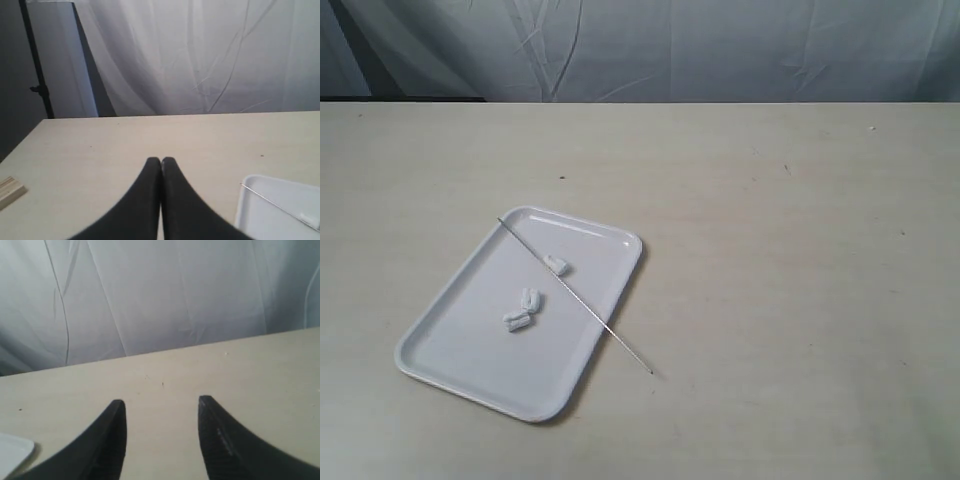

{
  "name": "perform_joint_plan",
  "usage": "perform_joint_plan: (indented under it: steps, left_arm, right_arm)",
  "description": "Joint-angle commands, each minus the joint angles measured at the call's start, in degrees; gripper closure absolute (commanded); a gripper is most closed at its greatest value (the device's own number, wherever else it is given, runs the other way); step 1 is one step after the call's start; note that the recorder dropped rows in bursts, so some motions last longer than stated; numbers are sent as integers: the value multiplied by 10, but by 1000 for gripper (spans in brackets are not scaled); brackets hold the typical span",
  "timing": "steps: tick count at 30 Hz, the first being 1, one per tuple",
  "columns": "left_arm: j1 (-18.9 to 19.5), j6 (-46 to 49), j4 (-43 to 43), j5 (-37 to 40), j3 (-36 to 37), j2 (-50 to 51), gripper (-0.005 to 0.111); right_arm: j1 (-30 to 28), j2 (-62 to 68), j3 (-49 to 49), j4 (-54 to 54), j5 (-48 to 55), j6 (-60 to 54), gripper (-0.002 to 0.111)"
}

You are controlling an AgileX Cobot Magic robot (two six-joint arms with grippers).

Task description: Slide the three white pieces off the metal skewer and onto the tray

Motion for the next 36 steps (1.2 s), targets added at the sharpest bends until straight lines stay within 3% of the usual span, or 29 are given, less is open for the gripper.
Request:
perform_joint_plan:
  steps: [1,14,23,36]
  left_arm:
    - [-3,-9,32,-55,49,-3,107]
    - [-8,-9,50,-9,71,-4,107]
    - [-50,-13,56,2,87,-49,107]
    - [-105,-189,185,-3,87,-49,107]
  right_arm:
    - [-4,-5,11,22,57,-1,65]
    - [-4,-34,11,129,87,-215,65]
    - [-4,-35,11,115,98,-227,65]
    - [-4,-35,11,113,128,-236,65]
